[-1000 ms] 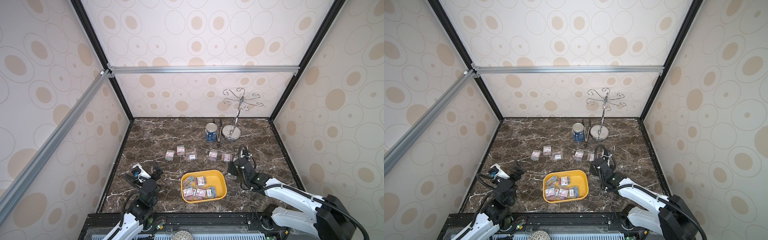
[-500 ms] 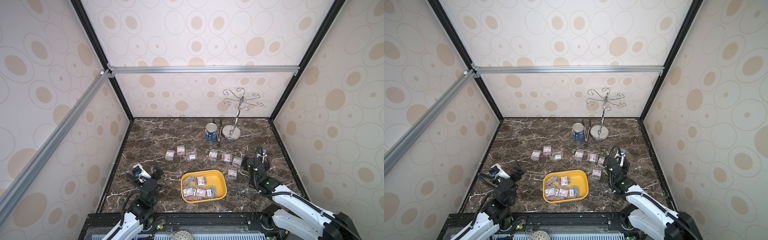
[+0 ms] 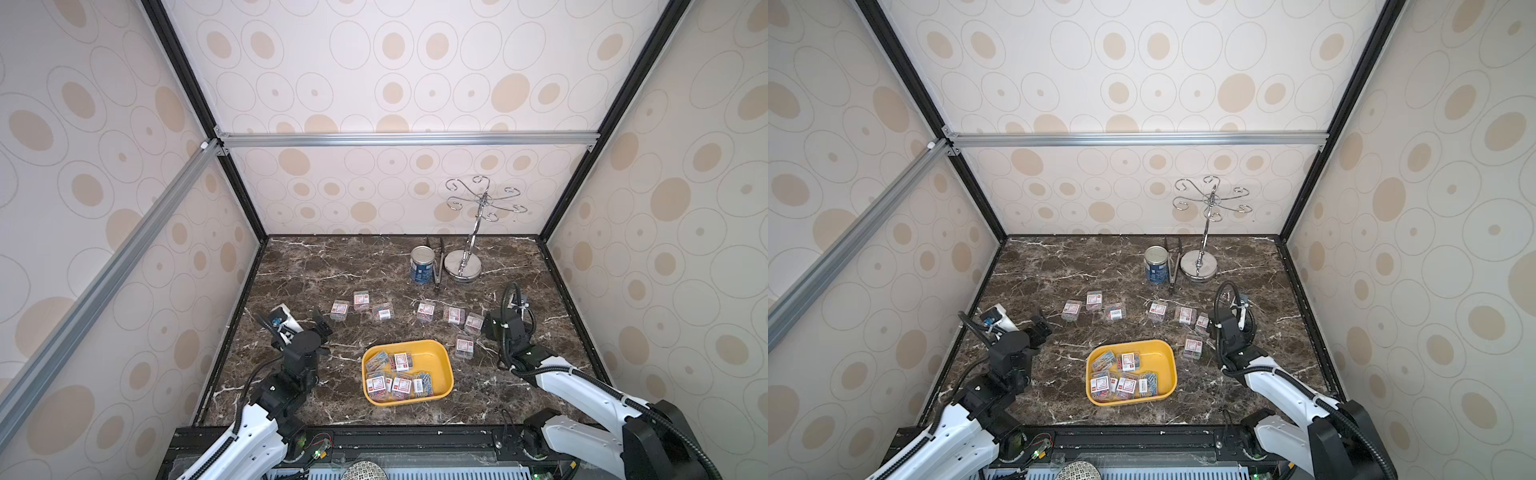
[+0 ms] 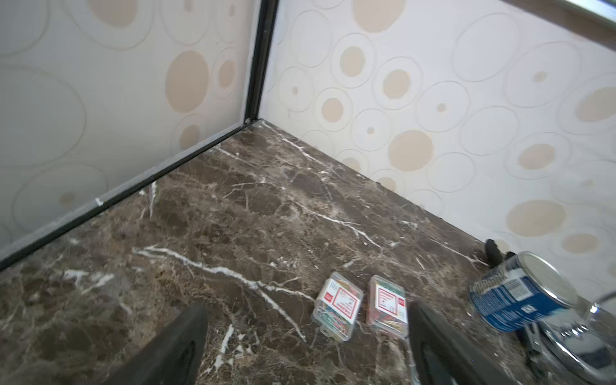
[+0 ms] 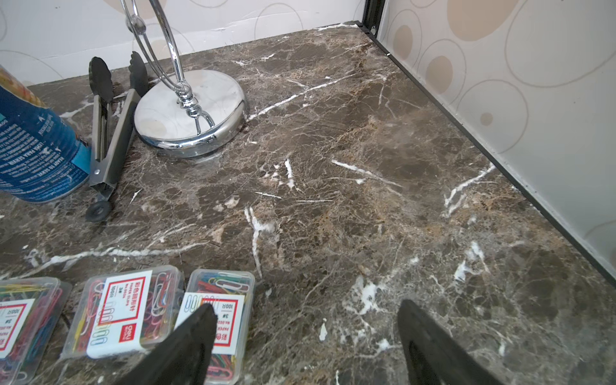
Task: Take the paper clips out of the storage box
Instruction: Pick up the boxed paper clips from the storage box.
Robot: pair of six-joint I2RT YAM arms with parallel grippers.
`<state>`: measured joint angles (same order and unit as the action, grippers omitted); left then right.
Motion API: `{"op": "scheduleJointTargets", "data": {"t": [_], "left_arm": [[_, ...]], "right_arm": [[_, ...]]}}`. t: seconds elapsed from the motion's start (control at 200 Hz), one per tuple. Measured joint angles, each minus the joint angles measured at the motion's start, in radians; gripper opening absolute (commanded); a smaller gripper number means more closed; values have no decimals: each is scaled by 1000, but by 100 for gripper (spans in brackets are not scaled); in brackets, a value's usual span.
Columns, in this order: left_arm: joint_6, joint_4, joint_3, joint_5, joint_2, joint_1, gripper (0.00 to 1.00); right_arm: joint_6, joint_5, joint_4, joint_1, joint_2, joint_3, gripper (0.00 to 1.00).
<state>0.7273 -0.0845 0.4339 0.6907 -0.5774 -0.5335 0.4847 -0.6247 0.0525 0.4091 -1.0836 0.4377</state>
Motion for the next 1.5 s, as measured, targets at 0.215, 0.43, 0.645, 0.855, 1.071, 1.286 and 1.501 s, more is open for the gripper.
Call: {"op": "scheduleJointTargets", "data": {"t": [0.215, 0.43, 0.645, 0.855, 1.071, 1.286, 1.501], "left_arm": [[68, -150, 208, -142, -56, 0, 92], [196, -356, 402, -254, -317, 0, 89], [219, -404, 418, -258, -352, 1, 97], [219, -457, 544, -268, -649, -4, 93], [256, -559, 554, -258, -757, -106, 94], [262, -618, 683, -233, -846, -340, 96], [266, -619, 702, -249, -895, -455, 94]], "right_arm": [[1, -1, -9, 0, -26, 10, 86], [4, -2, -16, 0, -25, 13, 86], [4, -1, -14, 0, -6, 13, 86], [4, -2, -15, 0, -6, 13, 86], [4, -2, -15, 0, -6, 13, 86], [4, -3, -16, 0, -14, 13, 86], [4, -3, -16, 0, -13, 13, 86]]}}
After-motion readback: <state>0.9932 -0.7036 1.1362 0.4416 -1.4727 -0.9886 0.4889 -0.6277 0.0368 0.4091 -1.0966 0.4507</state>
